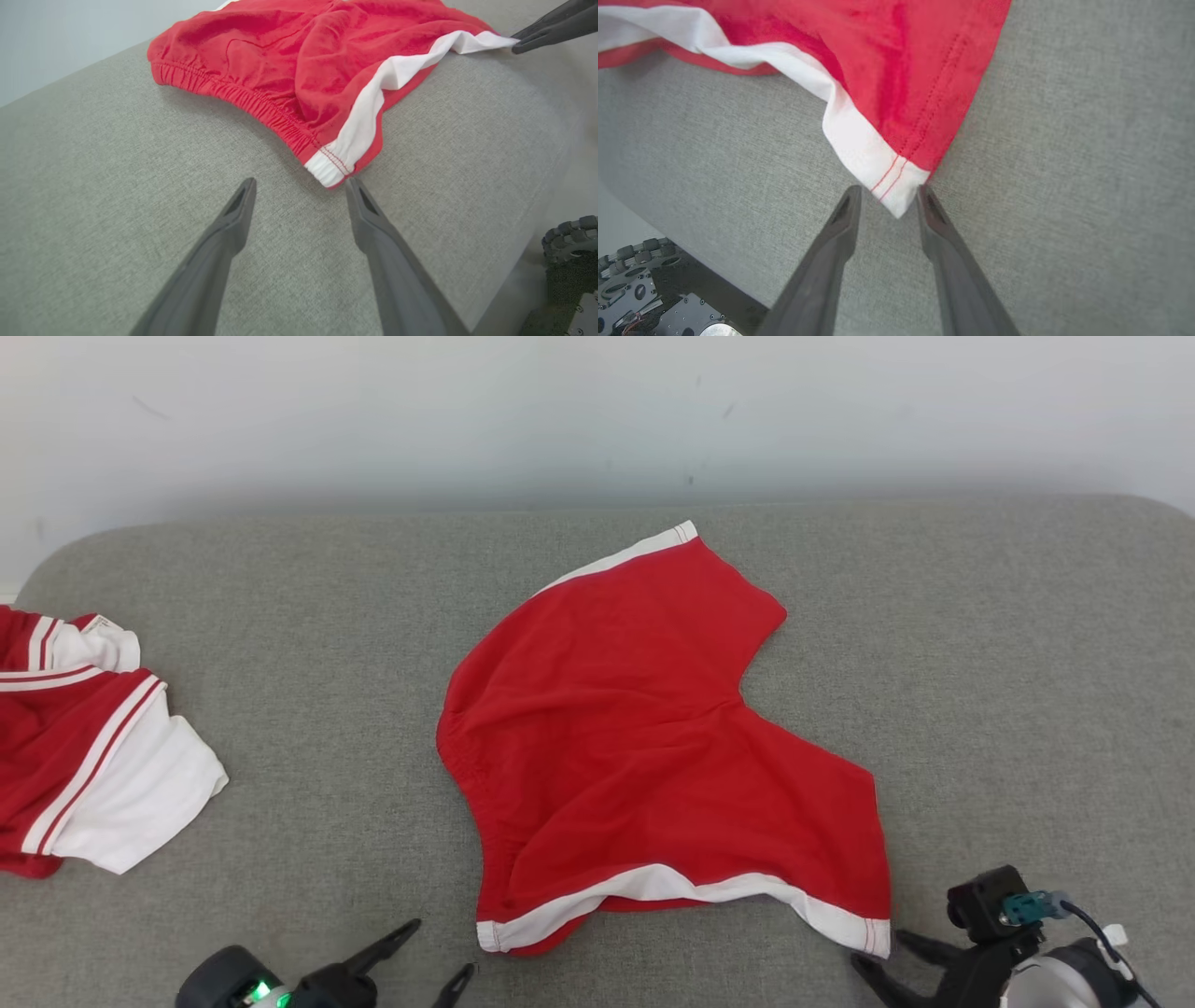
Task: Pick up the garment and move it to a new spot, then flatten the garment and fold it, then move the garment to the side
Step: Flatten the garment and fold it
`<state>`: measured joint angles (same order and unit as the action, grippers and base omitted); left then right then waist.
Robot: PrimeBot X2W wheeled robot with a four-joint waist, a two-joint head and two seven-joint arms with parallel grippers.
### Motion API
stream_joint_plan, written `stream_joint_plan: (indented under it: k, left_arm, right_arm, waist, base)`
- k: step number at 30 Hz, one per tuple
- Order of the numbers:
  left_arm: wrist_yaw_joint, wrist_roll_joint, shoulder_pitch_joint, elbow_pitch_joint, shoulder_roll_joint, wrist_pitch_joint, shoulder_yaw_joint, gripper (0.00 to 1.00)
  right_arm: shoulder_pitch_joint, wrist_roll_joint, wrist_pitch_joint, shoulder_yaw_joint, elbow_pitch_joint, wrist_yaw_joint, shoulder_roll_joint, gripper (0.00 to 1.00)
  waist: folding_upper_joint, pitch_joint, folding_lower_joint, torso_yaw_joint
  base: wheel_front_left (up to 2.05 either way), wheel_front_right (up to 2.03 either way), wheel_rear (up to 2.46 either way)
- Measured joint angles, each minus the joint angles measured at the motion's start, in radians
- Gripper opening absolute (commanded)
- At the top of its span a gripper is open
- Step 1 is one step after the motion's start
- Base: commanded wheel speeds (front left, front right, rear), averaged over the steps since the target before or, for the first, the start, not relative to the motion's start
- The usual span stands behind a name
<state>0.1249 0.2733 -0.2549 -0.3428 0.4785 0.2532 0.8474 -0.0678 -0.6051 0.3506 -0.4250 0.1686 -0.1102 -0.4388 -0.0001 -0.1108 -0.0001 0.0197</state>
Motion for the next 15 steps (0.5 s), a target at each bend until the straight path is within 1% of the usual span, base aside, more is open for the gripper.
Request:
stream_joint_plan:
  k: [4,5,7,11,13,15]
  left_arm:
    - [-0.007,0.01,0.016,-0.02,0.006,0.0,-0.048,1.0]
    - [-0.018,0.013,0.024,-0.021,0.011,0.0,-0.065,1.0]
    - [-0.047,0.021,0.039,-0.021,0.013,0.0,-0.101,1.0]
    - [-0.141,0.076,0.065,0.015,-0.014,0.0,-0.214,1.0]
    - [-0.18,0.116,0.073,0.048,-0.039,0.0,-0.278,1.0]
    - [-0.205,0.129,0.08,0.095,-0.057,0.0,-0.316,1.0]
  right_arm:
    - [0.004,0.019,0.001,0.014,0.017,0.0,-0.034,1.0]
    - [0.004,0.024,-0.001,0.021,0.02,0.001,-0.039,1.0]
    - [0.004,0.029,-0.017,0.04,0.024,0.016,-0.043,1.0]
    - [0.004,0.036,-0.081,0.1,0.024,0.068,-0.032,1.0]
    - [0.007,0.022,-0.135,0.148,0.019,0.098,-0.004,1.0]
    - [0.02,-0.004,-0.198,0.192,0.002,0.13,0.039,1.0]
  waist:
    - [0.0,0.011,0.0,0.007]
    - [0.0,0.015,0.0,0.009]
    - [0.0,0.023,0.0,0.012]
    - [0.0,0.045,0.0,0.019]
    - [0.0,0.058,0.0,0.022]
    - [0.0,0.072,0.0,0.027]
  base:
    - [0.0,0.0,0.0]
    - [0.0,0.0,0.0]
    - [0.0,0.0,0.0]
    - [0.0,0.0,0.0]
    - [0.0,0.0,0.0]
    - [0.0,0.0,0.0]
